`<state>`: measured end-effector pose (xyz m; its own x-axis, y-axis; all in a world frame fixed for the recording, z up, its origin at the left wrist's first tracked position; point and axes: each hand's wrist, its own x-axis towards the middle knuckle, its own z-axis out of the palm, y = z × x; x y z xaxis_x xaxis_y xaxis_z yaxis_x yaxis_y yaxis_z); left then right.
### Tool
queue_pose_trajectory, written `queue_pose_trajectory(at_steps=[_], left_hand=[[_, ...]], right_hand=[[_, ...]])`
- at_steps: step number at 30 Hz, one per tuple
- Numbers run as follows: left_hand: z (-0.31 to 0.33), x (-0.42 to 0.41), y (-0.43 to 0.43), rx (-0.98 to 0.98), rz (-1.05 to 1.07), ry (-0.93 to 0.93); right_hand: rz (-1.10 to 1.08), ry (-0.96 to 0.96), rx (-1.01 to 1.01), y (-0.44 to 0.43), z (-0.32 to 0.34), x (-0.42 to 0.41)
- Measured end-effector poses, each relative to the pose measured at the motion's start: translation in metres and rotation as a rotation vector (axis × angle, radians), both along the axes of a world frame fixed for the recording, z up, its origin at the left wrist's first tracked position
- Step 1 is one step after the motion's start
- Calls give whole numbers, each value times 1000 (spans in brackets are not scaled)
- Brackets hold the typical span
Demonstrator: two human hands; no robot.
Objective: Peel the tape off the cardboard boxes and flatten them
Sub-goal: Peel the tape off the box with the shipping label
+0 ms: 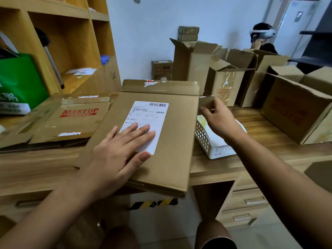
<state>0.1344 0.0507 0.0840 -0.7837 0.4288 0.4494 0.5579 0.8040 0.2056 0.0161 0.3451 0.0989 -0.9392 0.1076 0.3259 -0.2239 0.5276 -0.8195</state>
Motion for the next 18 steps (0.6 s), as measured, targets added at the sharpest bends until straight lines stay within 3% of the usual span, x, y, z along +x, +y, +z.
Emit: queue_pose_trajectory(at_steps=[4, 8, 11, 18], left_hand=[[-6, 0, 6, -37, 36, 27], [-7, -2, 7, -36, 99, 14], [-7, -4, 7, -54, 154, -24], [-2, -12, 14, -97, 194, -198]], right_hand=[[47, -60, 44, 3, -6, 10], [41, -255, 208, 4, -16, 21], [-14, -244, 441, 6, -24, 24], [-109, -217, 501, 27, -23, 27]])
